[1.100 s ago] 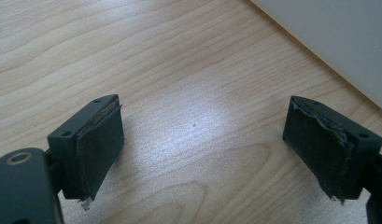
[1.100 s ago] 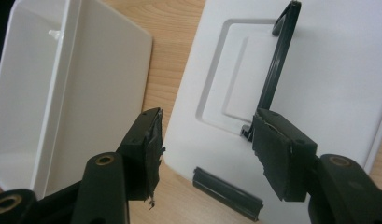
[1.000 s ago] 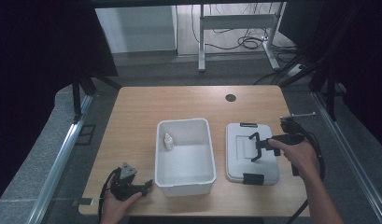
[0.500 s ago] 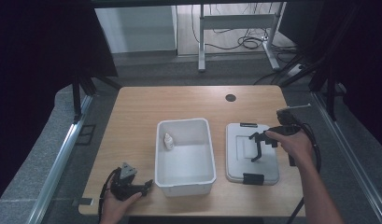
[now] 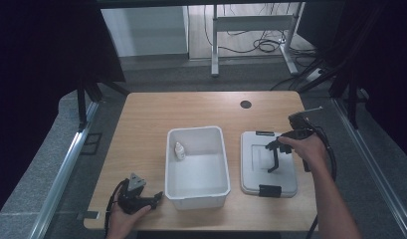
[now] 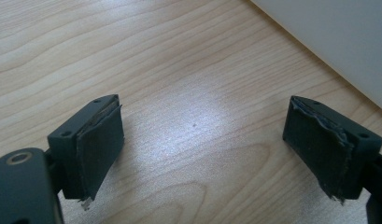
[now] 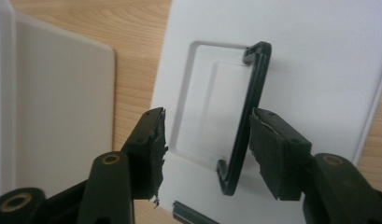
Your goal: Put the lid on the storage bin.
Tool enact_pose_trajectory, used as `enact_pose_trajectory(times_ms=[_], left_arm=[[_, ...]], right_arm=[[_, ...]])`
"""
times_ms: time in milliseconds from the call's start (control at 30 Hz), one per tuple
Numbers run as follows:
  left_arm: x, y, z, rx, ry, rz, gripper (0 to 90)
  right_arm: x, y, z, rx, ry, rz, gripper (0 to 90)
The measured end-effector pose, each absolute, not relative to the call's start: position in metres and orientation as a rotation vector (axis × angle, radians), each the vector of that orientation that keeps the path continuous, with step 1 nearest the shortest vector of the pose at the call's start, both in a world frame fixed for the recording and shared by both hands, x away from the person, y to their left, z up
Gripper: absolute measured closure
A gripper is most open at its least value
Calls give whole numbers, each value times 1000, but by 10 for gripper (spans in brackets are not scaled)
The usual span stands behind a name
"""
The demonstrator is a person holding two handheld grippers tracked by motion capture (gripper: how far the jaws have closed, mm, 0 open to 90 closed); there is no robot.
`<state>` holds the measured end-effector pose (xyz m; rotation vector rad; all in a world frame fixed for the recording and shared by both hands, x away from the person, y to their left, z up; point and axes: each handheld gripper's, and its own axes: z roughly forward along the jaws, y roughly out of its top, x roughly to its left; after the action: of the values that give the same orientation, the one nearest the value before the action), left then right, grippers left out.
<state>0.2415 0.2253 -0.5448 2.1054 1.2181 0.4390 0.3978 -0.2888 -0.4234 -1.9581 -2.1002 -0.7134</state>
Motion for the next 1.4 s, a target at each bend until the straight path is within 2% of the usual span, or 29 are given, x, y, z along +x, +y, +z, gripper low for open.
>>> enact_pose_trajectory(times_ms=[667, 1000, 1167, 1400], left_arm=[[241, 225, -545, 2105, 1218, 439, 124], [241, 225, -545, 2106, 1218, 439, 124], [241, 225, -545, 2106, 1218, 439, 124], [241, 225, -545, 2106, 1218, 439, 124]], right_arm=[[409, -294, -447, -2018, -2047, -616, 596], [411, -290, -453, -2001, -2026, -567, 724], [412, -288, -455, -2018, -2015, -539, 816], [412, -291, -456, -2061, -1964, -525, 839]])
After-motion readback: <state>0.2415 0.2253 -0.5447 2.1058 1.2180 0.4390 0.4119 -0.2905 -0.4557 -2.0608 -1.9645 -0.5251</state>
